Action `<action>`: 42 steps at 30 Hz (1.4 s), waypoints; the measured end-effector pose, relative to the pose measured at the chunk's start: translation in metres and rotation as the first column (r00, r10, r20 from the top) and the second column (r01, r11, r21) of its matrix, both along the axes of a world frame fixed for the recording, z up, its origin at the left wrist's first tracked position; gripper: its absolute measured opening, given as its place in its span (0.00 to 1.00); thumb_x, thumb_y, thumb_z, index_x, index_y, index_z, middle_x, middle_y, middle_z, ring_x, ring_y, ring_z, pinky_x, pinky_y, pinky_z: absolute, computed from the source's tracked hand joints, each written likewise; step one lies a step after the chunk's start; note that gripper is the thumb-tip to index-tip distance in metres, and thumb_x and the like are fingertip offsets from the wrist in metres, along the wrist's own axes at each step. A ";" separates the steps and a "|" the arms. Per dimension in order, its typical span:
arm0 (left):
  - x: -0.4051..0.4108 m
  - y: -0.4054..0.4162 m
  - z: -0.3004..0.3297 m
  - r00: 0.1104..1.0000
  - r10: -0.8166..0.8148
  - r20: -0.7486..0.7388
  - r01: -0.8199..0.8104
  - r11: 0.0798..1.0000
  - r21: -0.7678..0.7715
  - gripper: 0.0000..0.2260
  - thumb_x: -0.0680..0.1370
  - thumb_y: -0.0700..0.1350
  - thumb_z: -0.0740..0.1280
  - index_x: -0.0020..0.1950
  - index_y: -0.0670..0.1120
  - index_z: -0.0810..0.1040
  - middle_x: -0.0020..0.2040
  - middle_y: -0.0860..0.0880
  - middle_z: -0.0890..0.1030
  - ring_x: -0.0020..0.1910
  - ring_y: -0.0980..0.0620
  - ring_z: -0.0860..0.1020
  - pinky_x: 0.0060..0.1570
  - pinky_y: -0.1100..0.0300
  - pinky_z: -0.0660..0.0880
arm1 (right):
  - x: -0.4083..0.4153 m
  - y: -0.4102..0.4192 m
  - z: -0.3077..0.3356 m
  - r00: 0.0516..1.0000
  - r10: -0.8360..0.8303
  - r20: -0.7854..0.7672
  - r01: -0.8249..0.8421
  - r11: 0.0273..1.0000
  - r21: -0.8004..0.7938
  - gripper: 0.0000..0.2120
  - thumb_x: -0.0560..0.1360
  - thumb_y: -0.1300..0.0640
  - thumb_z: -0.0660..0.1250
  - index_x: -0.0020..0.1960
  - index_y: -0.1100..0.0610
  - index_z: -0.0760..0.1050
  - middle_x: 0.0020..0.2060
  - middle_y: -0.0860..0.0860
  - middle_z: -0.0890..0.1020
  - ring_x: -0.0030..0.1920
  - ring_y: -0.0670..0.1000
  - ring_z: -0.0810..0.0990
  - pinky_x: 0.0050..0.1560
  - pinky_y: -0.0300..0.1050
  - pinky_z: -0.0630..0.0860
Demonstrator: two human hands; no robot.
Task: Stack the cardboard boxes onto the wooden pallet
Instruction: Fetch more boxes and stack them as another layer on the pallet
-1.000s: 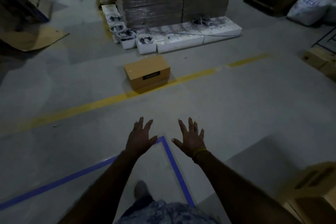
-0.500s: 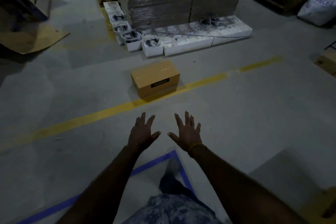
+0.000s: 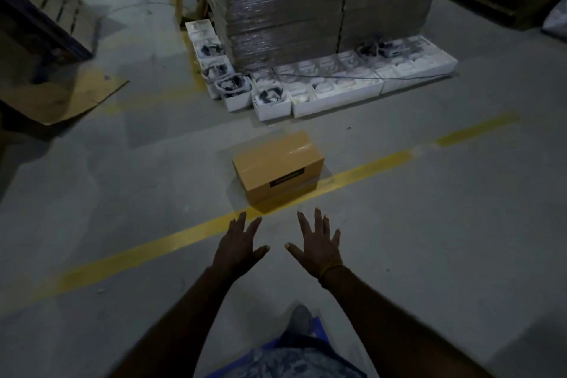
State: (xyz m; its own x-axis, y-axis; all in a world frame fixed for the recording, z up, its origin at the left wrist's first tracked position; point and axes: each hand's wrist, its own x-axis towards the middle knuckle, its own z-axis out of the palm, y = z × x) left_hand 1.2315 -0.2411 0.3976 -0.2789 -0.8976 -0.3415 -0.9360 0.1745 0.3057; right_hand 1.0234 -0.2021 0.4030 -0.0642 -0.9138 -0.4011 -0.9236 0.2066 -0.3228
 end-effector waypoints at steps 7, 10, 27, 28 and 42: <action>-0.024 -0.123 0.013 0.999 -0.018 -0.034 0.017 0.999 -0.030 0.35 0.80 0.62 0.64 0.82 0.53 0.52 0.82 0.44 0.49 0.80 0.39 0.51 0.72 0.43 0.64 | -0.021 -0.118 0.003 1.000 -0.004 -0.025 0.004 1.000 0.020 0.41 0.79 0.32 0.55 0.81 0.45 0.36 0.79 0.57 0.35 0.79 0.63 0.40 0.73 0.71 0.44; -0.024 -0.182 0.007 1.000 -0.026 -0.004 0.026 0.999 -0.035 0.36 0.79 0.62 0.64 0.81 0.53 0.52 0.82 0.44 0.50 0.79 0.39 0.53 0.71 0.43 0.65 | -0.018 -0.166 0.000 1.000 -0.014 -0.021 0.014 1.000 0.021 0.41 0.78 0.31 0.55 0.81 0.45 0.37 0.79 0.57 0.35 0.79 0.64 0.40 0.73 0.71 0.44; -0.022 -0.581 -0.078 0.886 -0.462 0.050 0.455 0.885 0.101 0.34 0.81 0.63 0.58 0.82 0.54 0.49 0.82 0.44 0.45 0.80 0.40 0.50 0.72 0.43 0.63 | 0.036 -0.465 -0.071 0.881 -0.474 -0.006 0.469 0.870 0.152 0.42 0.79 0.30 0.53 0.80 0.46 0.33 0.77 0.55 0.28 0.79 0.62 0.36 0.72 0.72 0.54; -0.026 -0.599 -0.086 0.882 -0.471 0.037 0.465 0.879 0.105 0.34 0.81 0.64 0.58 0.82 0.54 0.49 0.82 0.44 0.45 0.80 0.40 0.50 0.72 0.43 0.63 | 0.039 -0.481 -0.077 0.871 -0.491 -0.014 0.487 0.860 0.154 0.42 0.78 0.30 0.52 0.79 0.45 0.32 0.76 0.55 0.27 0.79 0.62 0.35 0.72 0.72 0.54; -0.072 -0.734 -0.334 0.821 -0.570 0.018 0.564 0.816 0.124 0.37 0.75 0.71 0.45 0.81 0.57 0.52 0.82 0.46 0.47 0.80 0.39 0.52 0.70 0.42 0.64 | 0.031 -0.623 -0.321 0.786 -0.618 0.009 0.597 0.764 0.242 0.40 0.77 0.27 0.48 0.71 0.39 0.22 0.72 0.51 0.20 0.78 0.62 0.32 0.73 0.72 0.54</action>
State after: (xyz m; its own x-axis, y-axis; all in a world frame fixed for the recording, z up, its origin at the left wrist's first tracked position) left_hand 1.1598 -0.9754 0.0635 -0.7062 -0.5424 -0.4552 -0.6963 0.6484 0.3077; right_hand 1.0541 -0.8255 0.0824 -0.5337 -0.5847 -0.6110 -0.5524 0.7881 -0.2717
